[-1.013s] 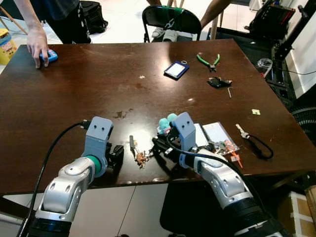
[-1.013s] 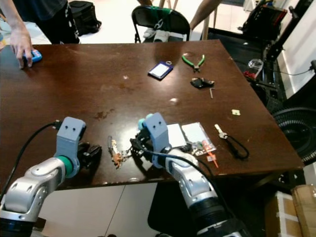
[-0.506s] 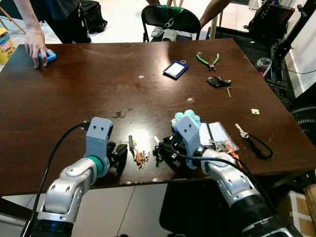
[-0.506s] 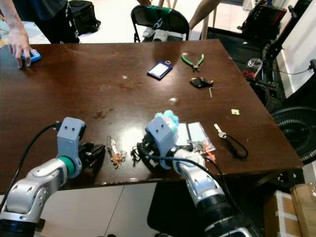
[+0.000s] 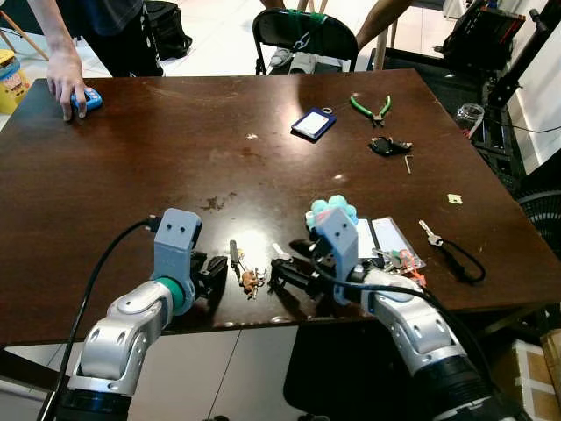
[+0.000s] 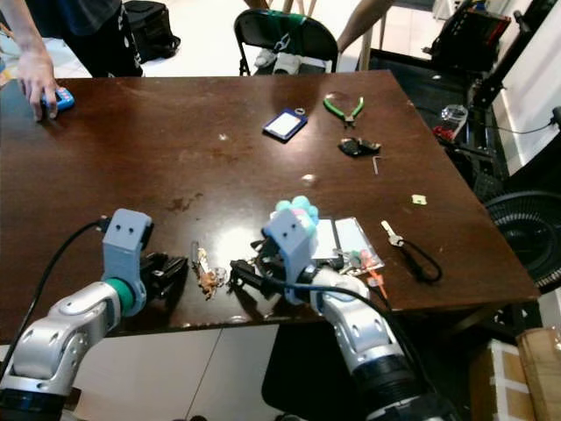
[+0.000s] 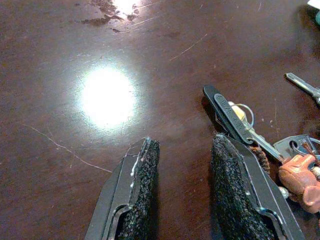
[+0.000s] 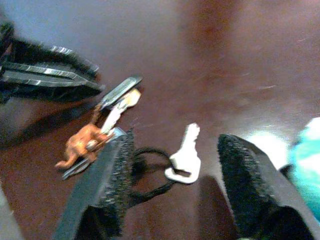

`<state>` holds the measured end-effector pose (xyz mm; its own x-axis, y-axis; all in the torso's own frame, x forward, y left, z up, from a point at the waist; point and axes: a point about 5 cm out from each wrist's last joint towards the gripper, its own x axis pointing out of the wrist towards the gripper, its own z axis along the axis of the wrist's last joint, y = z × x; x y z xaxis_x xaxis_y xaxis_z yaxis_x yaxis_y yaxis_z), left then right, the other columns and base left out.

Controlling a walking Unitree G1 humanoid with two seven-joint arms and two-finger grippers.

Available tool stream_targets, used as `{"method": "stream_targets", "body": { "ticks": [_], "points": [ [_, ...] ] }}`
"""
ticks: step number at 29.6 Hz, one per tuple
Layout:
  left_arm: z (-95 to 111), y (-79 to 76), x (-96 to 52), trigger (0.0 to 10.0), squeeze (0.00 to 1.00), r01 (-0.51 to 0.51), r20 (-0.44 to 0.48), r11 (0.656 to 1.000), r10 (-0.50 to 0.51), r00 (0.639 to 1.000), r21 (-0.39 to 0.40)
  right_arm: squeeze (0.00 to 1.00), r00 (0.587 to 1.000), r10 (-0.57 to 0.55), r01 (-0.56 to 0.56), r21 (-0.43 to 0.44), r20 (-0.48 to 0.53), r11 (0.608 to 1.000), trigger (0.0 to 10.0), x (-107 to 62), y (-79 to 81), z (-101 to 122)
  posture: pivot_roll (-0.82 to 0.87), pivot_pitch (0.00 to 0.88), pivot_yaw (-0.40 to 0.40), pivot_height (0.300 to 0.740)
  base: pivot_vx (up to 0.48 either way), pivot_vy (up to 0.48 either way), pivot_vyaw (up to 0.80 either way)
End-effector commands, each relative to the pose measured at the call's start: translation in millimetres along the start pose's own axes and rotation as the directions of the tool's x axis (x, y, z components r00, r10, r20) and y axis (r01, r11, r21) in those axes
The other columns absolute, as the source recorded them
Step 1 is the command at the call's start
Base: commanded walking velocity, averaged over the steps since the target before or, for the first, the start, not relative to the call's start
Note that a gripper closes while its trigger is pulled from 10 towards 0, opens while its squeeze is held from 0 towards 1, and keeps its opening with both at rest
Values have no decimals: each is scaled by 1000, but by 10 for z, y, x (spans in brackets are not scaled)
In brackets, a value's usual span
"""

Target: Hang keys on a hook

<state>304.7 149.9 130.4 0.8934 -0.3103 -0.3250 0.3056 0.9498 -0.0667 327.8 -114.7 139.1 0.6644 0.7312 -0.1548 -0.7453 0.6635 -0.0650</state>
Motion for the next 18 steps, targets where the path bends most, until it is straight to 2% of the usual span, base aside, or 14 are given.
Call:
{"method": "stream_targets", "body": {
  "ticks": [1, 3, 4, 6, 8, 9, 10, 11, 12, 14, 15, 17, 18],
  "points": [
    [-82, 14, 4, 10000, 0, -4, -33, 1000, 4, 999, 4, 1000, 1000, -8, 8, 4, 24, 1000, 10000, -16, 3, 17, -39, 142, 79, 740, 0, 0, 0],
    [-82, 16, 4, 10000, 0, -3, -34, 1000, 3, 999, 4, 1000, 998, -41, 41, 12, 47, 999, 10000, -26, -38, 53, -40, 143, 81, 740, 0, 0, 0],
    [-84, 15, 6, 10000, 0, -1, -34, 1000, 2, 999, 5, 0, 995, -89, 87, 40, 48, 995, 10000, -43, -121, 64, -40, 143, 81, 740, 0, 0, 0],
    [-84, 15, 6, 10000, 0, -1, -34, 1000, 2, 999, 5, 0, 995, -89, 87, 40, 48, 995, 10000, -43, -121, 64, -40, 143, 81, 740, 0, 0, 0],
    [-90, 10, 10, 10000, 0, 2, -37, 1000, -2, 999, 7, 0, 994, -111, 112, 47, -15, 993, 10000, -53, -190, -16, -40, 143, 81, 740, 0, 0, 0],
    [-90, 10, 10, 10000, 0, 2, -37, 1000, -2, 999, 7, 0, 994, -111, 112, 47, -15, 993, 10000, -53, -190, -16, -40, 143, 81, 740, 0, 0, 0],
    [-89, 10, 11, 10000, 0, 3, -38, 1000, -2, 999, 7, 0, 995, -82, 84, 30, -57, 996, 10000, -47, -168, -75, -42, 147, 87, 740, 0, 0, 0],
    [-89, 10, 11, 10000, 0, 3, -38, 1000, -2, 999, 7, 0, 995, -82, 84, 30, -57, 996, 10000, -47, -168, -75, -42, 147, 87, 740, 0, 0, 0],
    [-88, 11, 12, 10000, 0, 3, -38, 1000, -2, 999, 8, 0, 995, -26, 27, 12, -95, 1000, 10000, -45, -114, -126, -42, 147, 87, 740, 0, 0, 0],
    [-88, 11, 12, 10000, 0, 3, -38, 1000, -2, 999, 8, 0, 995, -26, 27, 12, -95, 1000, 10000, -45, -114, -126, -42, 147, 87, 740, 0, 0, 0],
    [-85, 14, 11, 10000, 0, 3, -38, 1000, -2, 999, 8, 0, 992, 36, -37, -1, -124, 999, 10000, -48, -54, -162, -42, 153, 87, 740, 0, 0, 0],
    [-85, 14, 11, 10000, 0, 3, -38, 1000, -2, 999, 8, 0, 992, 36, -37, -1, -124, 999, 10000, -48, -54, -162, -42, 153, 87, 740, 0, 0, 0],
    [-85, 16, 12, 10000, 0, 3, -39, 1000, -3, 999, 9, 0, 984, 101, -104, -8, -145, 995, 10000, -49, 0, -186, -43, 155, 89, 740, 0, 0, 0]
  ]
}}
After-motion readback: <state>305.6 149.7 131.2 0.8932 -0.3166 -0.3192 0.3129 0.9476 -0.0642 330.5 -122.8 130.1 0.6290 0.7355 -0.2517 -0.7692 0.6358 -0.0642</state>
